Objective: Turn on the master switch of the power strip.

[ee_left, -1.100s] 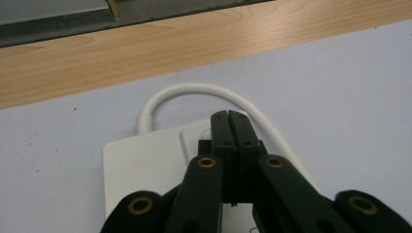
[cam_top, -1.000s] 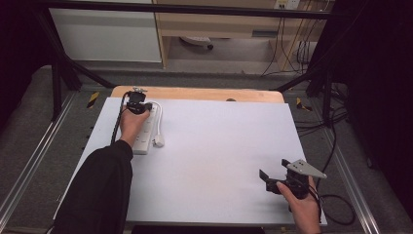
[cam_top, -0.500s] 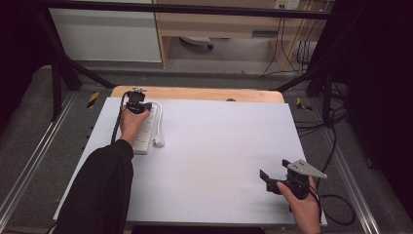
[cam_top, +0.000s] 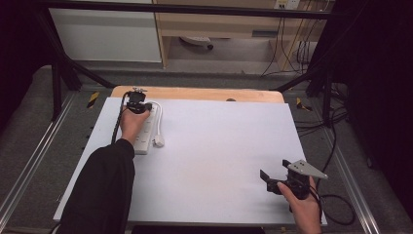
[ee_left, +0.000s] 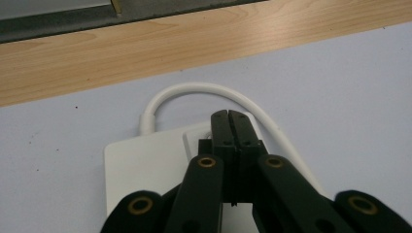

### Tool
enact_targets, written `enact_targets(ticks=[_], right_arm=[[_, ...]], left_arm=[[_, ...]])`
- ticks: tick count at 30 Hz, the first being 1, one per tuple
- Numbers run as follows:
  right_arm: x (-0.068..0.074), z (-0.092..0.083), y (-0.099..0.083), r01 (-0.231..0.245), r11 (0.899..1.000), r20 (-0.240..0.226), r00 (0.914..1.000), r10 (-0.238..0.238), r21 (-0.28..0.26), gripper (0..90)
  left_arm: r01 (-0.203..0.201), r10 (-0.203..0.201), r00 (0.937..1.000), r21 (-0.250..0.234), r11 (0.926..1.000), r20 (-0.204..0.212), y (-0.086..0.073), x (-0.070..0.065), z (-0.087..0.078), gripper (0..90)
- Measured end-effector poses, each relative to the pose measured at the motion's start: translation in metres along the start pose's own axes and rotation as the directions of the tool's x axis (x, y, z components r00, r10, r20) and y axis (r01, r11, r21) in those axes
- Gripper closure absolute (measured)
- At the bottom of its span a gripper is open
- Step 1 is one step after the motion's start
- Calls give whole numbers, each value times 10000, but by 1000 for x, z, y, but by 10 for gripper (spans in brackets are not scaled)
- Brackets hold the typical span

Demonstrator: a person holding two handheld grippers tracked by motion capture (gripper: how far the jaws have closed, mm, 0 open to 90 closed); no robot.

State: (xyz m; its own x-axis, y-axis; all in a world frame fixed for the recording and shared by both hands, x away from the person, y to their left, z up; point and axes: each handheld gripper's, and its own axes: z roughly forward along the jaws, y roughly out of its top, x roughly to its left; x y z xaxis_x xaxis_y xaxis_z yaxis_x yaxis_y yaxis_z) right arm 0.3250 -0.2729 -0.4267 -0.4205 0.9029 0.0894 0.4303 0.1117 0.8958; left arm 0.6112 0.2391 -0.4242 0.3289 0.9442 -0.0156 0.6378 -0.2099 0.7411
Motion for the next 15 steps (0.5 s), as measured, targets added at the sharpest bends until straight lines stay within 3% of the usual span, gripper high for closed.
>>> enact_targets(ticks=[15], right_arm=[[0, -1, 0, -13, 10000, 22, 10000, 13, 15, 44]], left_arm=[[-35, 37, 9999, 130, 9999, -115, 0, 1, 0, 900]])
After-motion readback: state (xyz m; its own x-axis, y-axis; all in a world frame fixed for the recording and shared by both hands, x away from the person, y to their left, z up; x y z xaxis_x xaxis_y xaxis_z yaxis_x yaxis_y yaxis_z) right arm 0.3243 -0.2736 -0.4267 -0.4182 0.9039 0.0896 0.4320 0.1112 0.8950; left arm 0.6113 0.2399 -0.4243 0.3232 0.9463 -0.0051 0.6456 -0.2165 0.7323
